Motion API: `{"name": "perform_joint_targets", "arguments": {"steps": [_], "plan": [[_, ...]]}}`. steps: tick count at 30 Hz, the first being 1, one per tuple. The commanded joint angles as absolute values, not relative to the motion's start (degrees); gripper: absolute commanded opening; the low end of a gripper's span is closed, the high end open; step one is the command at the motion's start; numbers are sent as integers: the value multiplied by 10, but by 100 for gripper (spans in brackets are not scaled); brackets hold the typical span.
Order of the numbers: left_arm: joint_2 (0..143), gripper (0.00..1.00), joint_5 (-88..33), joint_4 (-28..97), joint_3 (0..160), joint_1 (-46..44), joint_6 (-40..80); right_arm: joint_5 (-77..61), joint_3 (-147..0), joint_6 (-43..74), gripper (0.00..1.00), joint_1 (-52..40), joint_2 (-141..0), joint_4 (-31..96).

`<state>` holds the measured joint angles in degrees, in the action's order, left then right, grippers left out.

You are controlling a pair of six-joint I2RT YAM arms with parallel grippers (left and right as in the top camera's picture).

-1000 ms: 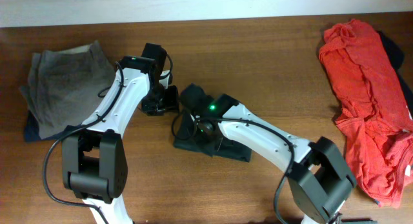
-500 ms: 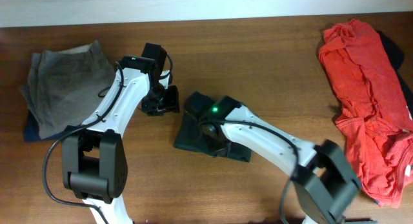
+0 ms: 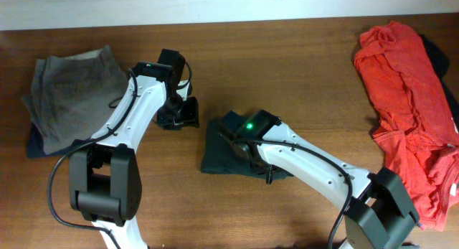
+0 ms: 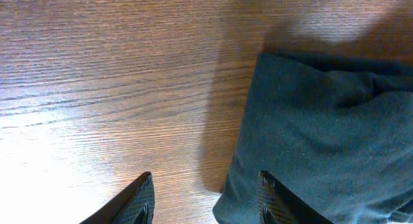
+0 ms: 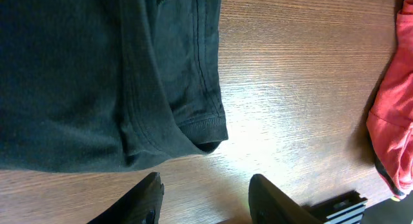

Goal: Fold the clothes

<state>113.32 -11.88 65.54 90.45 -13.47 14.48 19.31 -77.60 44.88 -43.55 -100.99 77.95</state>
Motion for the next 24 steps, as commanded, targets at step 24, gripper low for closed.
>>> {"name": "perform_joint_targets", "arguments": {"steps": [24], "plan": [[1209,51,-165,513,927,-209,-31,-86,-797,214,34,-295,-1081,628]]}}
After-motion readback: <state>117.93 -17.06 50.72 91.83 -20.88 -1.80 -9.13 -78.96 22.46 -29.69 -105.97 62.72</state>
